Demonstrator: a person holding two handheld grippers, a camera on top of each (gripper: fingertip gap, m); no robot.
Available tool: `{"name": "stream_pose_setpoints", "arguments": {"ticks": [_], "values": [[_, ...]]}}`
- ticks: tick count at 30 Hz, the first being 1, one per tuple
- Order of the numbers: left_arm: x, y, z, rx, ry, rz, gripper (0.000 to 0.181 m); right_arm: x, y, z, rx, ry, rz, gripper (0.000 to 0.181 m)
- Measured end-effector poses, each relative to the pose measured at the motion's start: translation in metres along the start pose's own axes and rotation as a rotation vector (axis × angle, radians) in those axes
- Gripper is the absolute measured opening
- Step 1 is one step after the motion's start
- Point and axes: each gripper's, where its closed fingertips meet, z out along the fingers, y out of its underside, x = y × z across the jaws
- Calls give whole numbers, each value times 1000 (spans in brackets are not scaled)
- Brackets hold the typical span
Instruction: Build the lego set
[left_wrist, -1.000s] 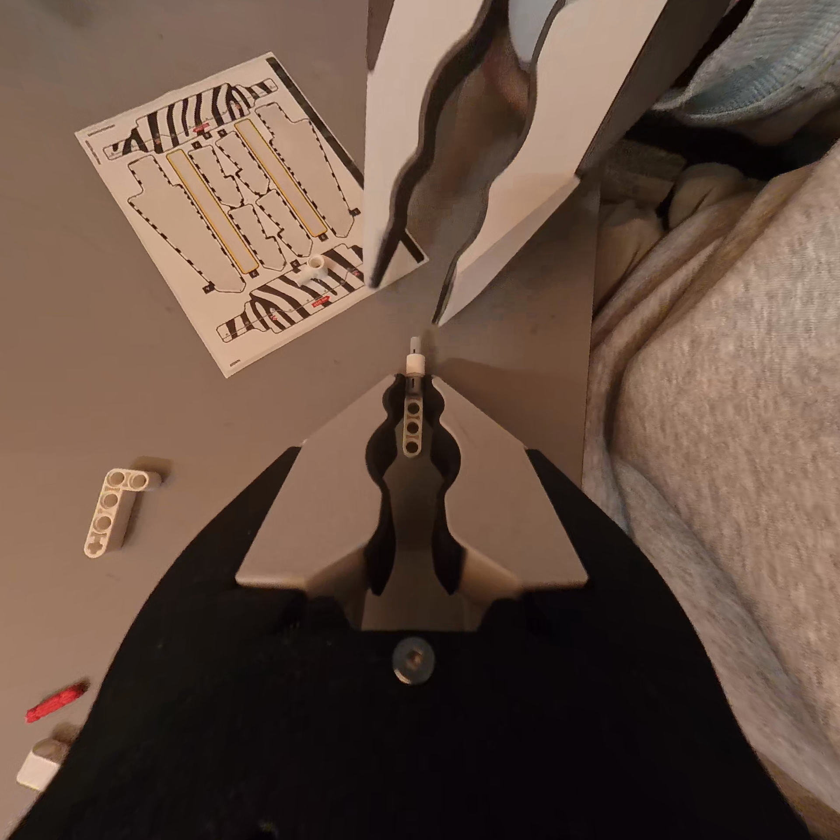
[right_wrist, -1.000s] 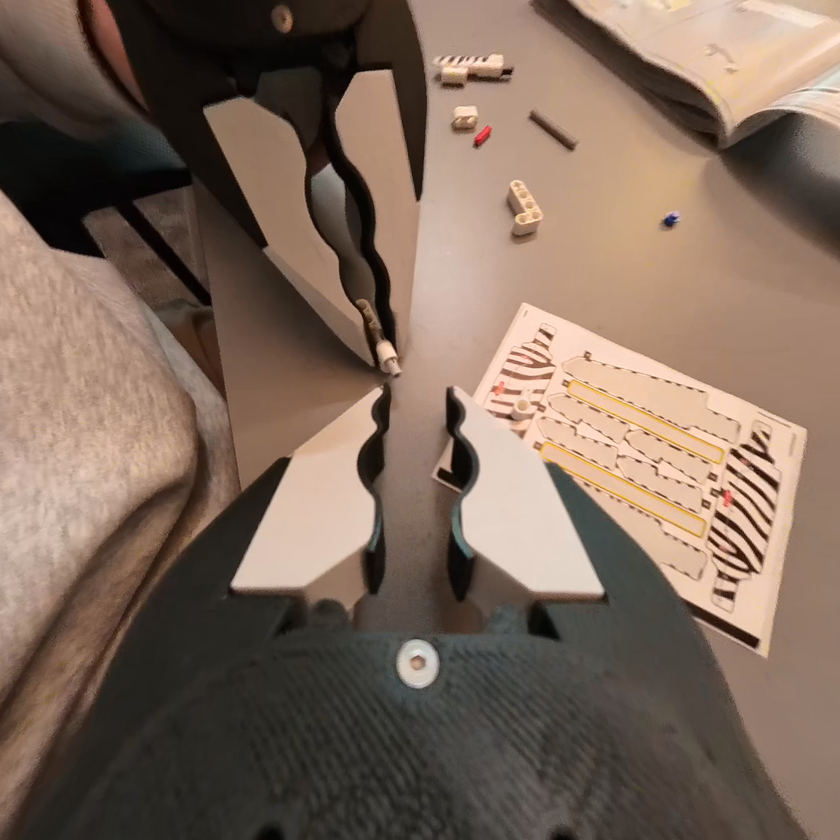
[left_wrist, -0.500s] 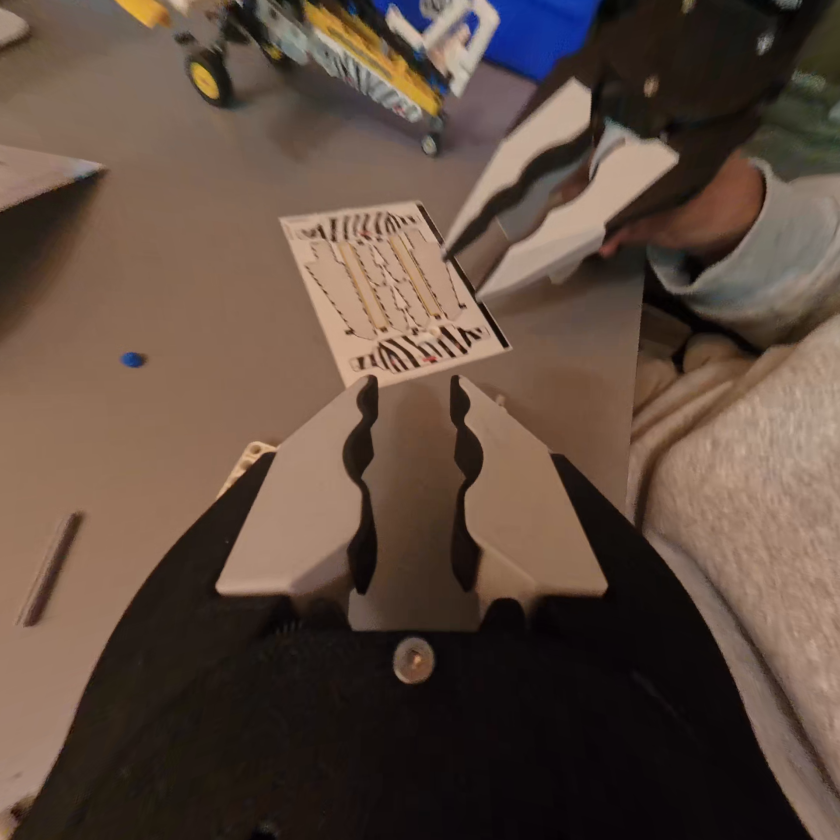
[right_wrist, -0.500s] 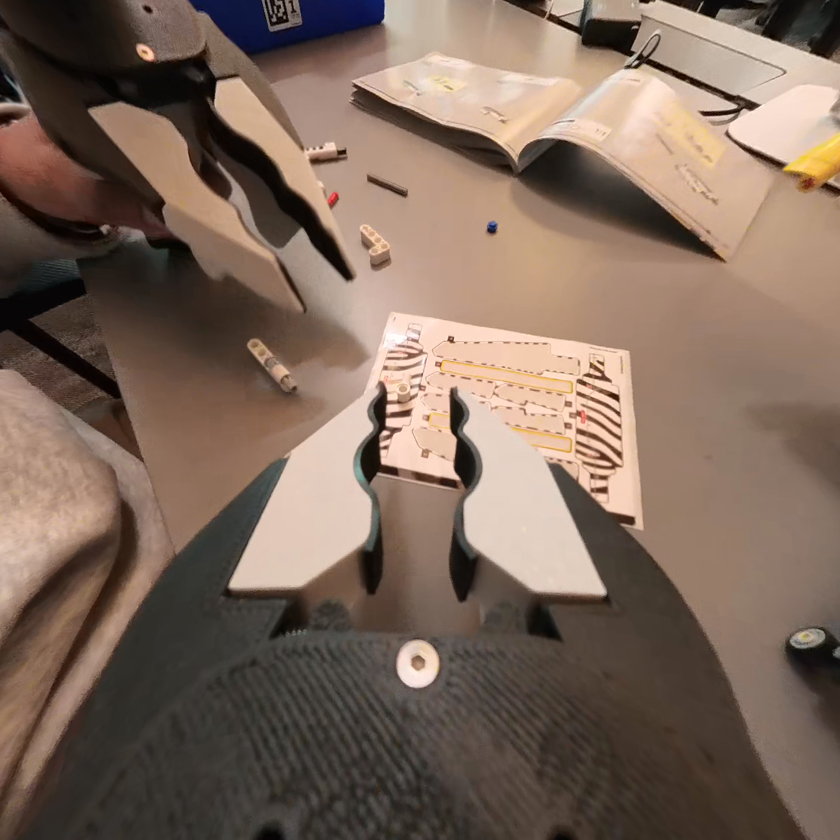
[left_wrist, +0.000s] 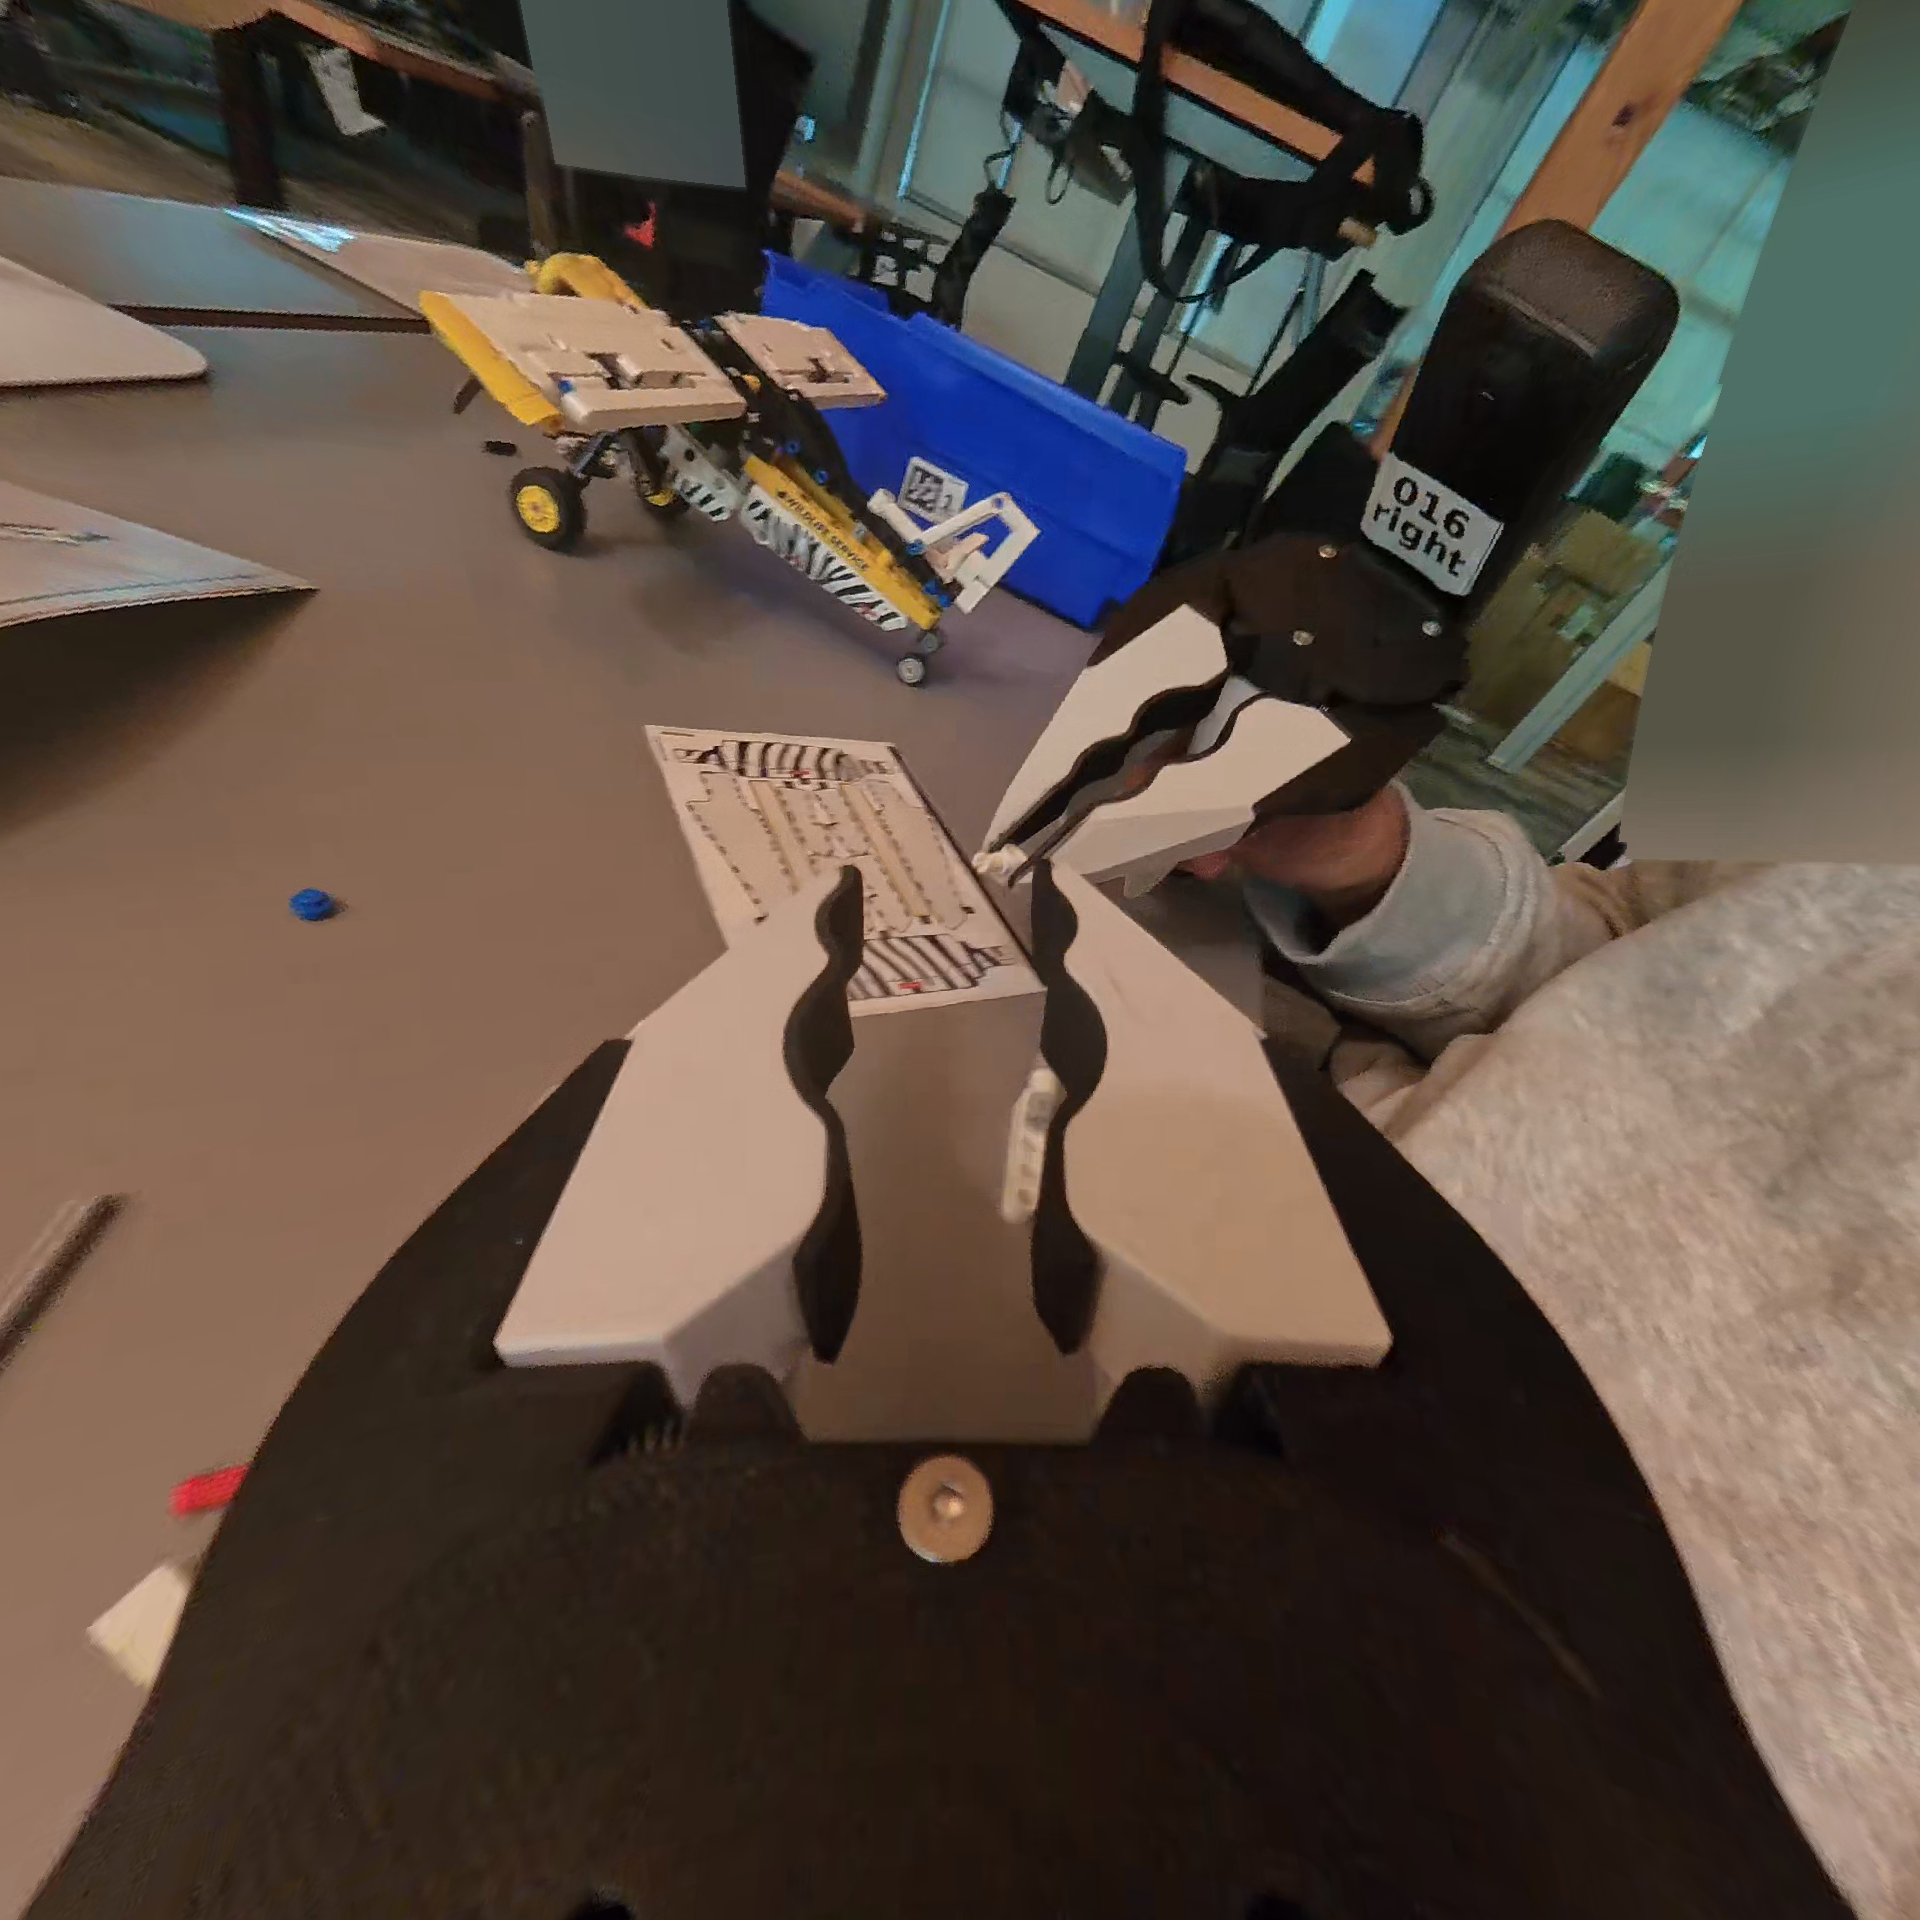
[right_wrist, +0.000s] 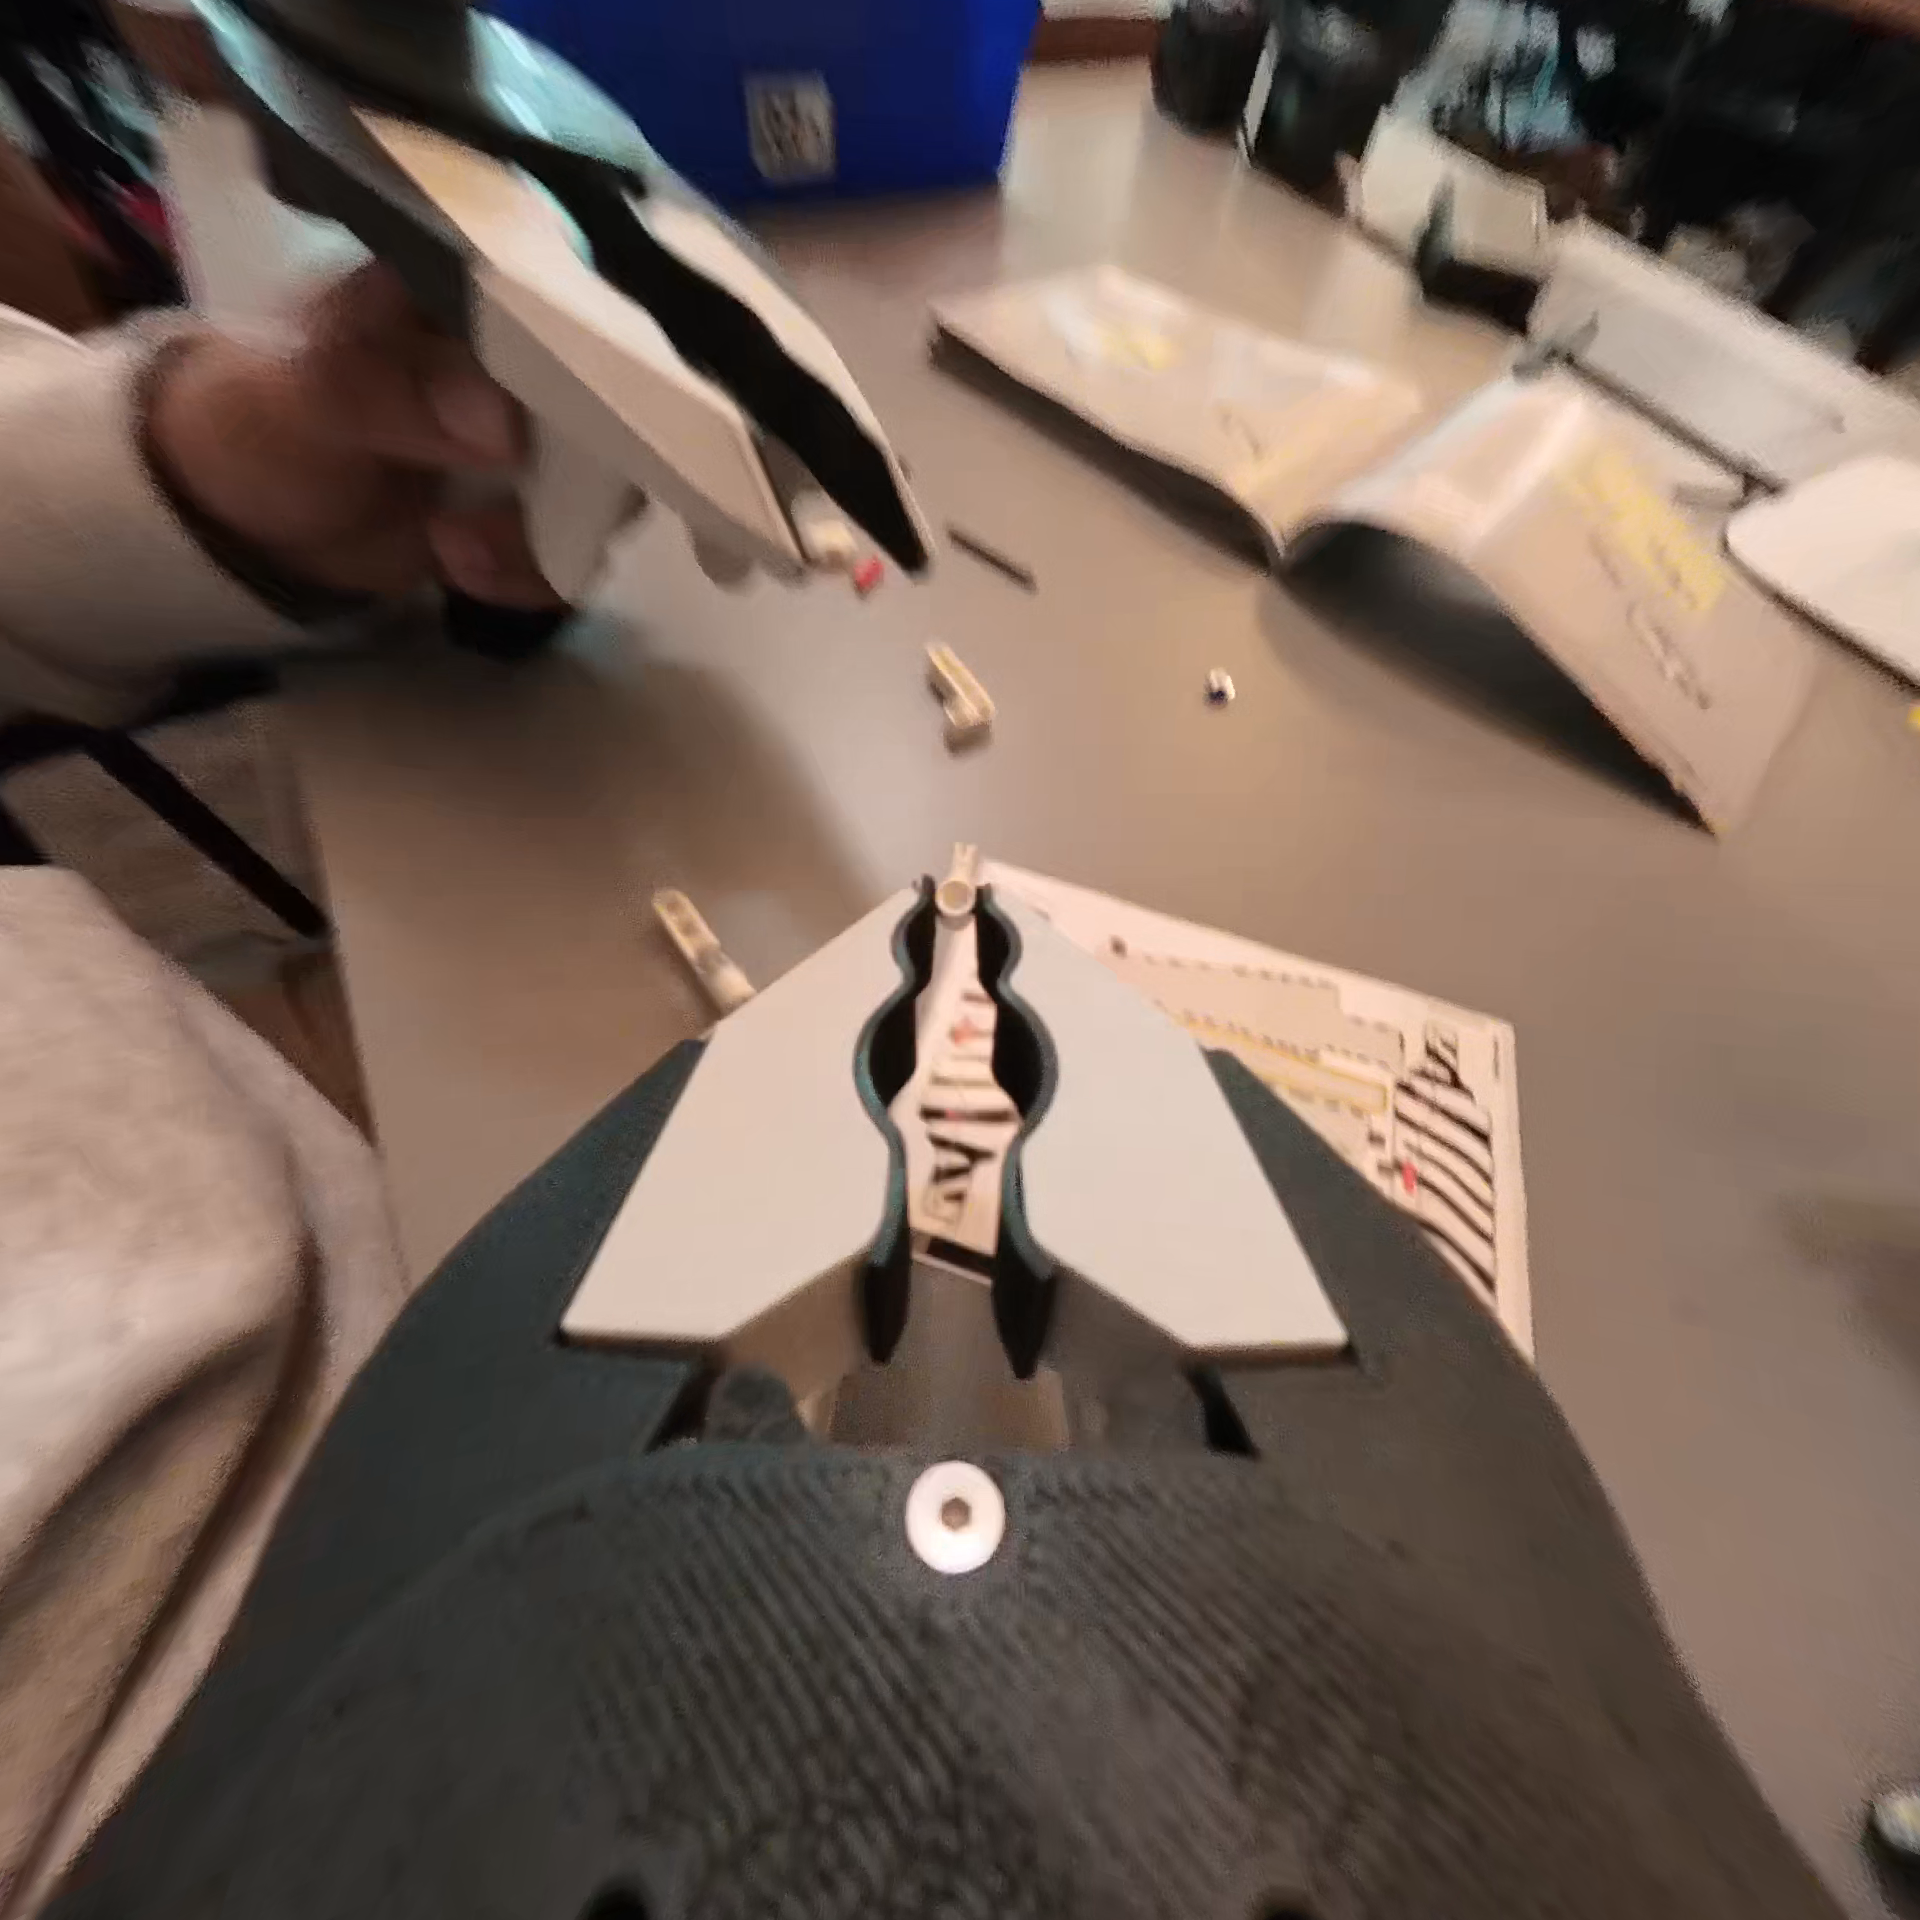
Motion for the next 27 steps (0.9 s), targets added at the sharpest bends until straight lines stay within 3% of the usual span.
{"name": "stream_pose_setpoints", "arguments": {"ticks": [2,4,7,10,11,14,17,22,27], "values": [[14,-1,5,23,77,-54,31,-12,-19,-9,104,-44,-55,6],[30,-4,8,47,180,-128,0,-22,-30,-15,167,-70,-105,6],[45,-5,10,52,233,-117,0,-35,-35,-18,196,-132,-100,6],[46,-2,11,39,215,-78,24,-41,-38,-20,217,-189,-54,6],[47,-1,11,35,224,-75,25,-44,-39,-21,227,-210,-39,6],[54,-1,10,35,264,-77,21,-48,-44,-24,253,-255,-5,6],[58,1,11,23,282,-69,5,-49,-43,-23,242,-260,-5,6],[57,0,10,26,295,-121,4,-47,-43,-23,242,-245,-9,6],[55,-15,7,124,341,-289,4,-39,-58,-29,360,-150,-36,13]]}}
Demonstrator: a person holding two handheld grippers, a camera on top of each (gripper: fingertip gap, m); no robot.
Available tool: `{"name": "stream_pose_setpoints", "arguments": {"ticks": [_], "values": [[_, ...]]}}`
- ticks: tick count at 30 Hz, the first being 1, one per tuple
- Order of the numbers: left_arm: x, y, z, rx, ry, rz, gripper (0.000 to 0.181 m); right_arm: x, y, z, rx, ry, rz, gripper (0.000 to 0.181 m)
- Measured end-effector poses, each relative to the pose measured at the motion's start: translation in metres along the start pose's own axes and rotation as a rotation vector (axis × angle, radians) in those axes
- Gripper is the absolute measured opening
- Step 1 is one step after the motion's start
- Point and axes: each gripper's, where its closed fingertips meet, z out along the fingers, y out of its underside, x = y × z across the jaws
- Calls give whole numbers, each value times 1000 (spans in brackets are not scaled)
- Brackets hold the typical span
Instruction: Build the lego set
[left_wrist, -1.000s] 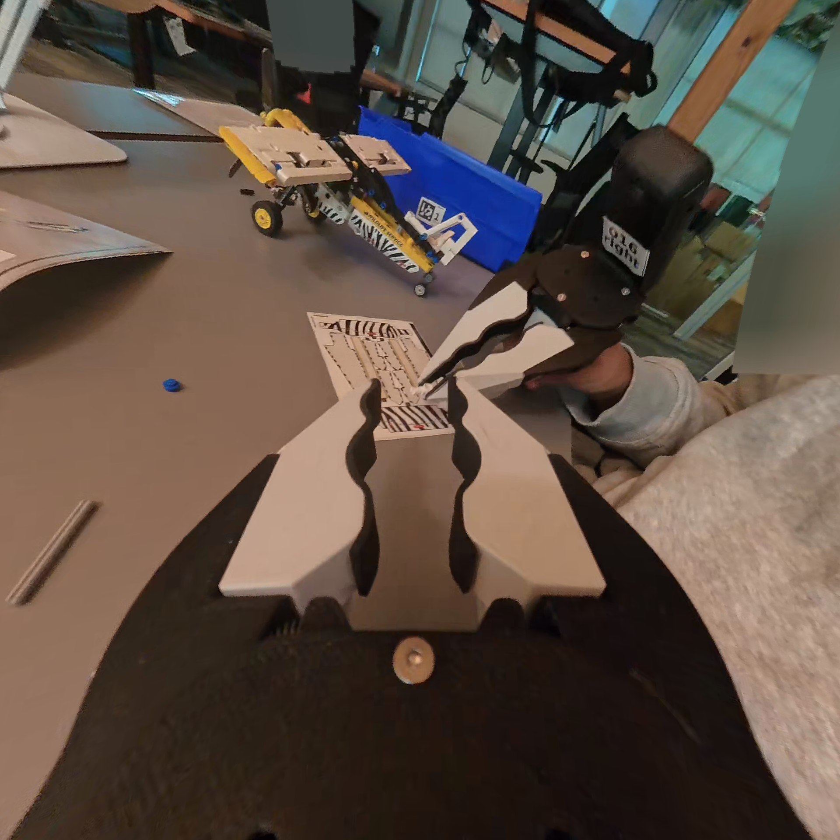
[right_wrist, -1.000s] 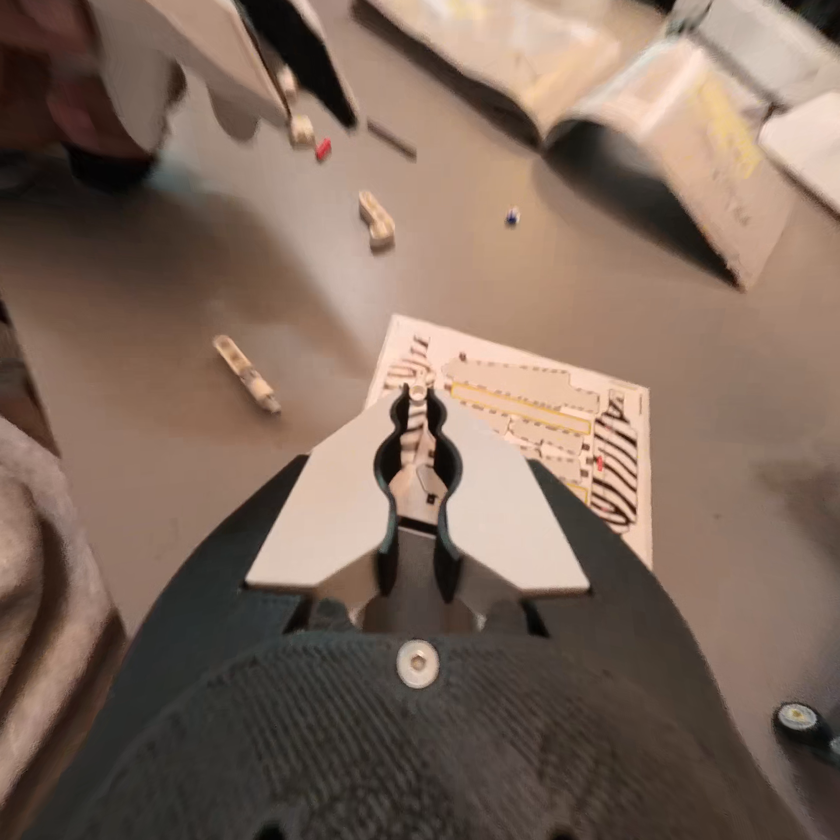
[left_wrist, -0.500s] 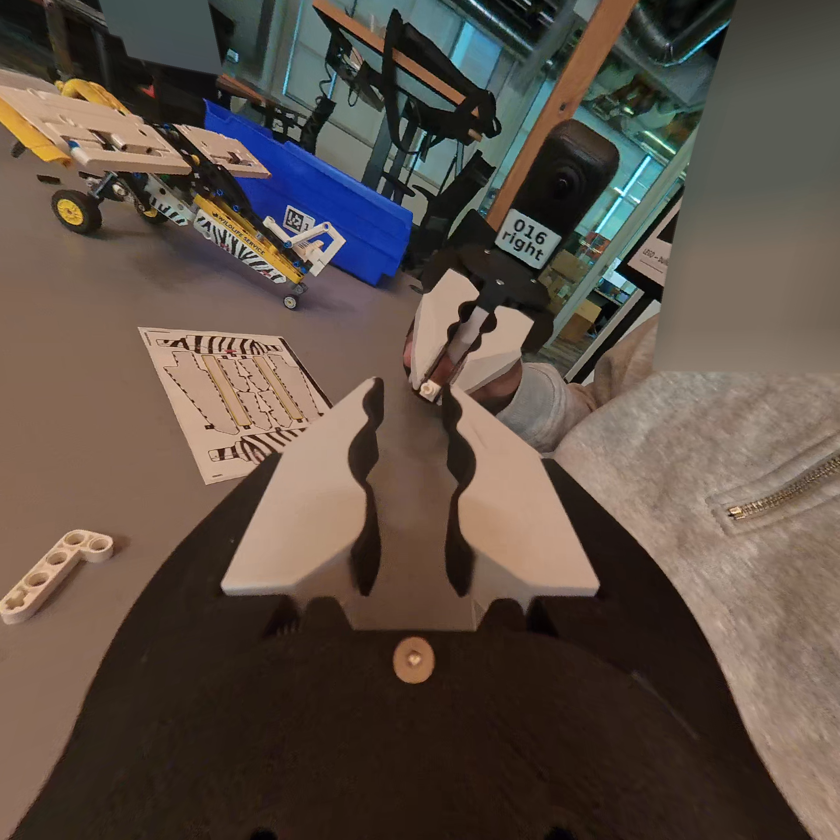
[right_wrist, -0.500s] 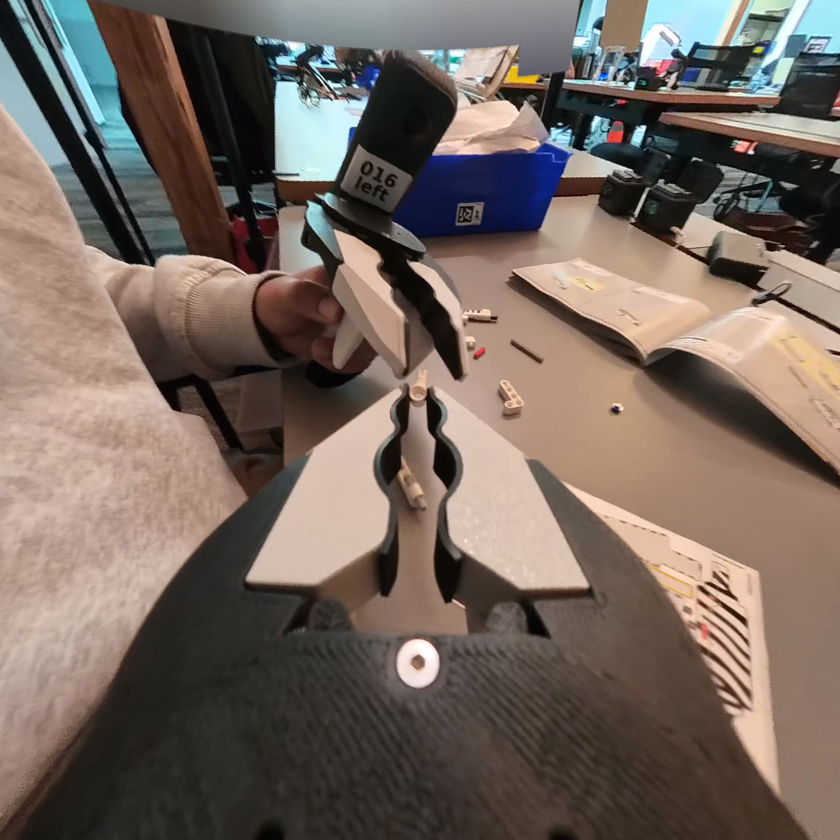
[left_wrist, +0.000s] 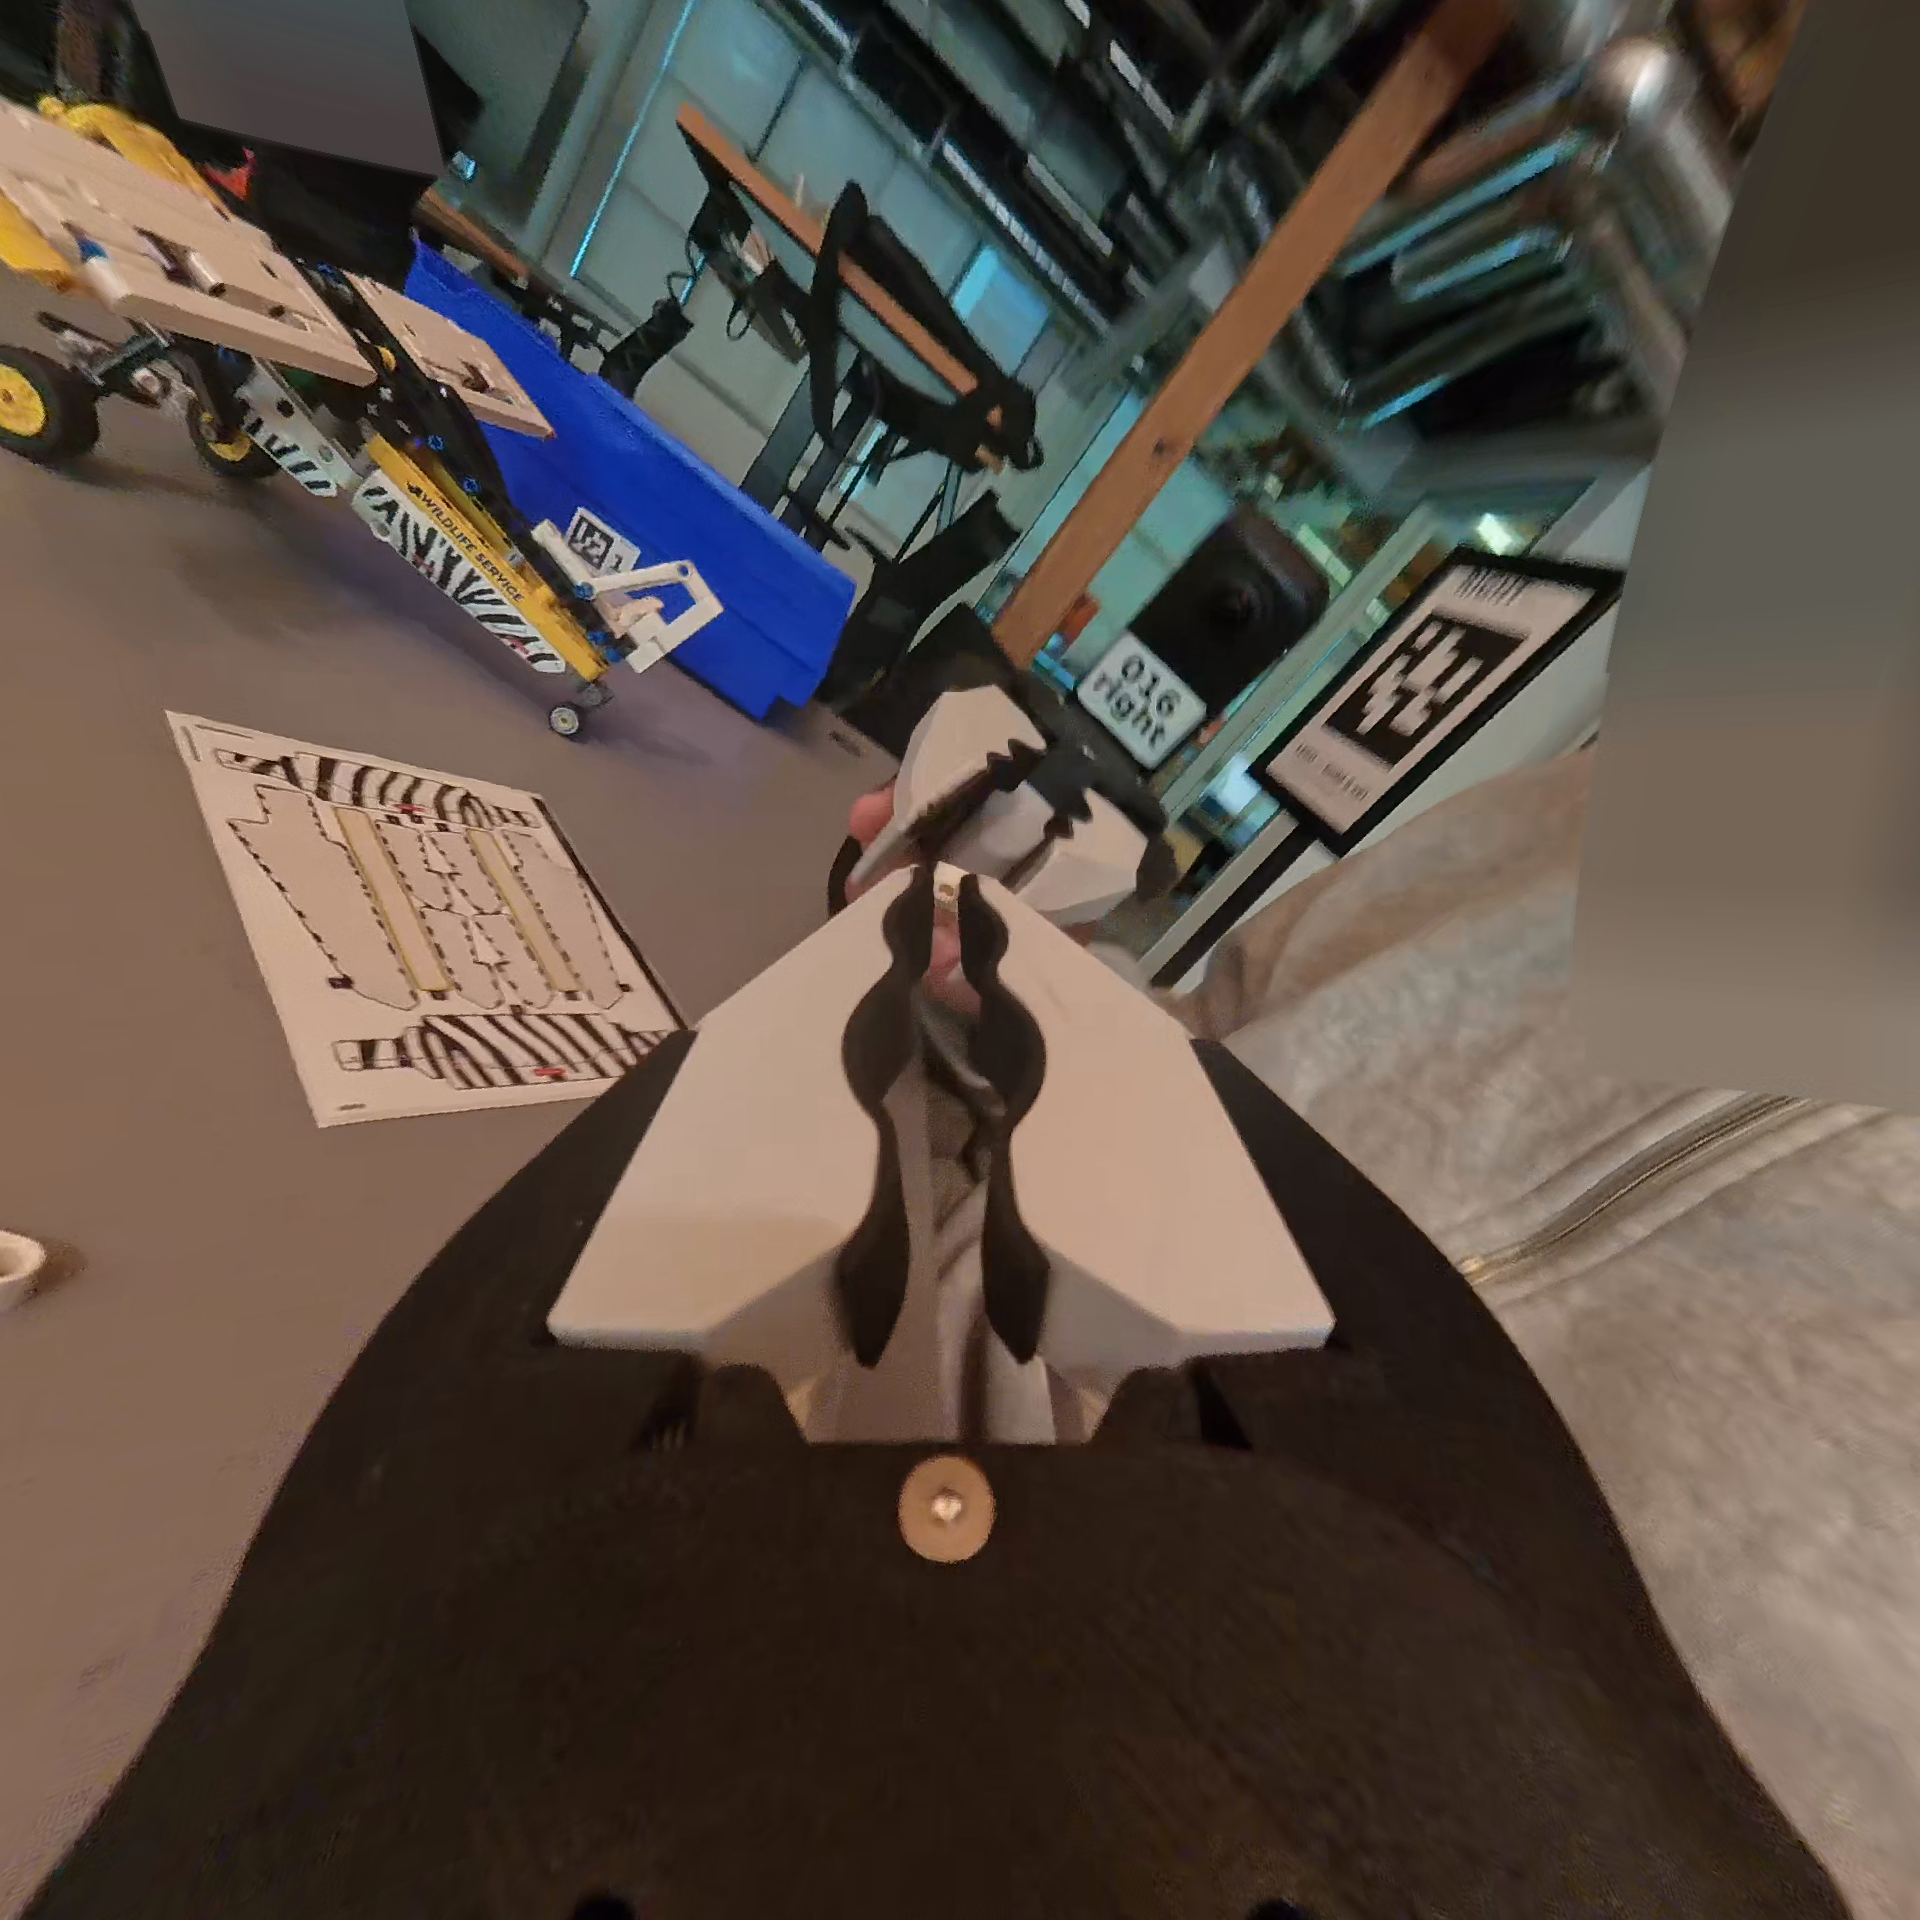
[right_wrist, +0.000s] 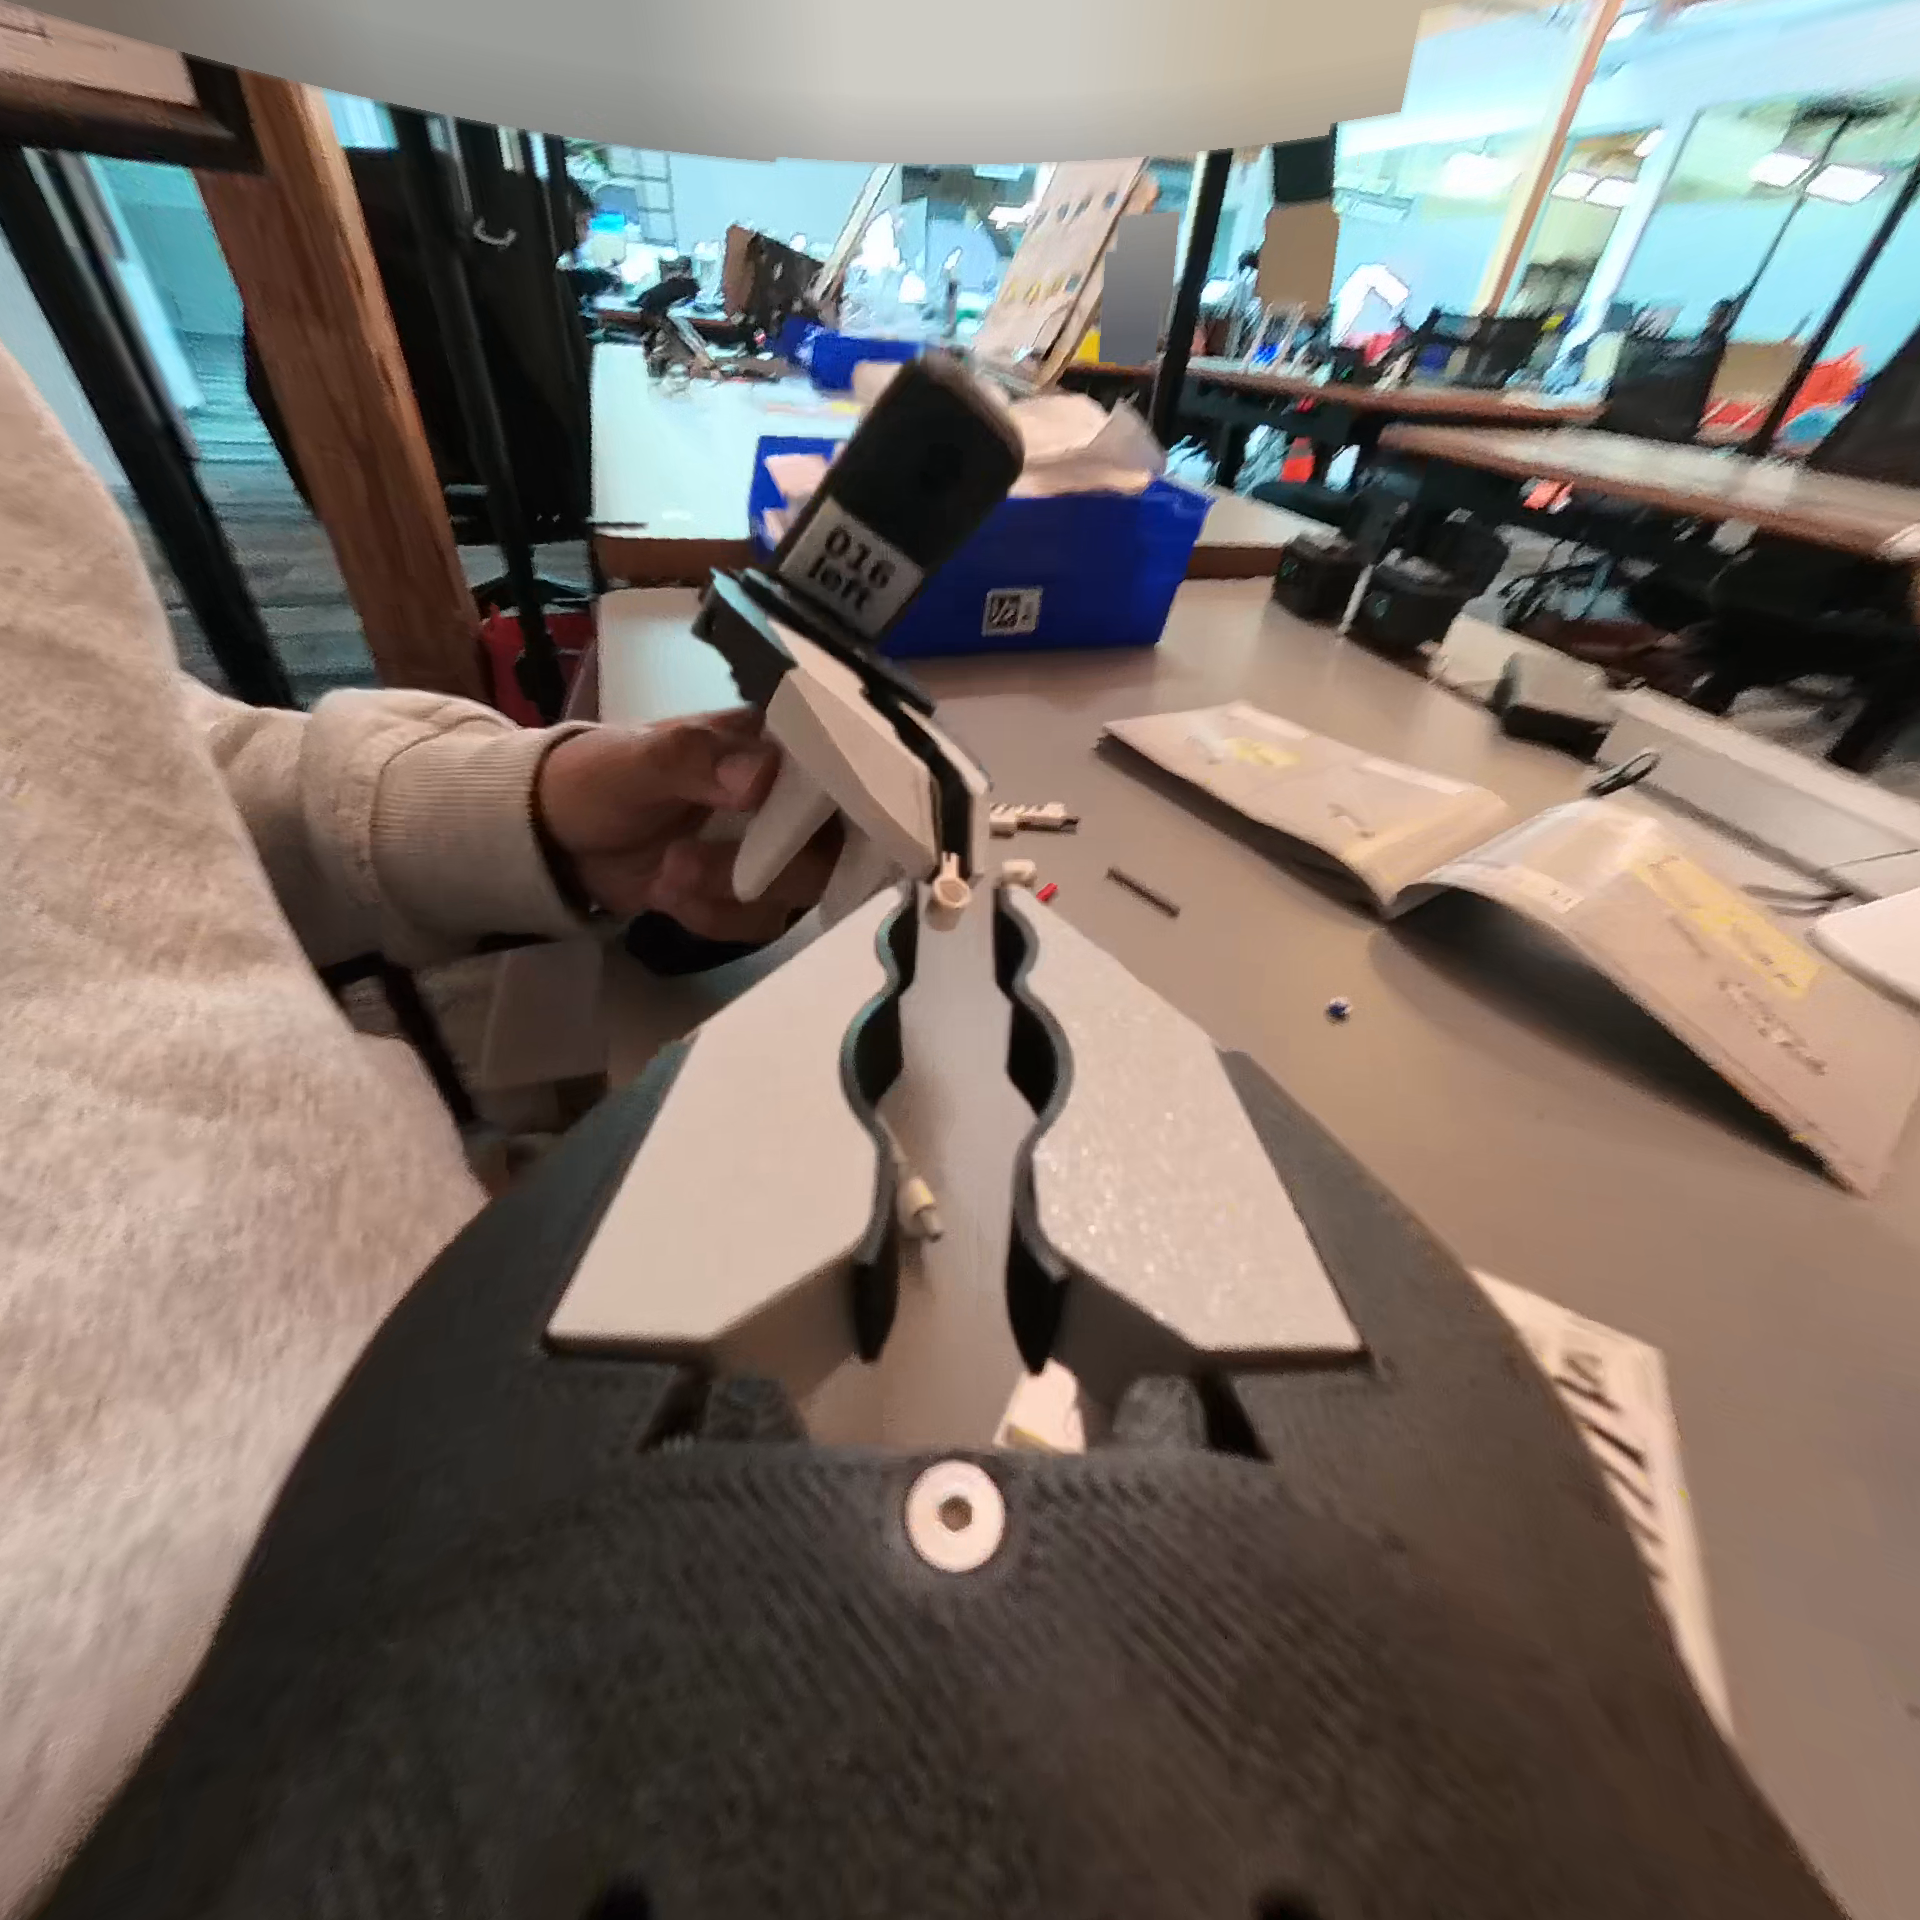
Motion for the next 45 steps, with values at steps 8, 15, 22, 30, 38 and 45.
{"name": "stream_pose_setpoints", "arguments": {"ticks": [8,15,22,30,38,45], "values": [[4,-8,0,120,112,-317,3,2,-8,-1,-50,239,-489,13],[4,-1,0,85,104,-338,3,-5,-5,3,-60,195,-479,7],[8,-4,-5,111,124,-350,2,-9,-8,6,-85,133,-405,6],[-9,-17,-71,262,-396,42,9,6,32,15,-416,37,-94,6],[-5,0,-87,236,-448,71,15,-19,81,25,-893,-215,-259,6],[-8,3,-94,225,-458,95,16,-1,64,25,-992,-172,-180,6]]}}
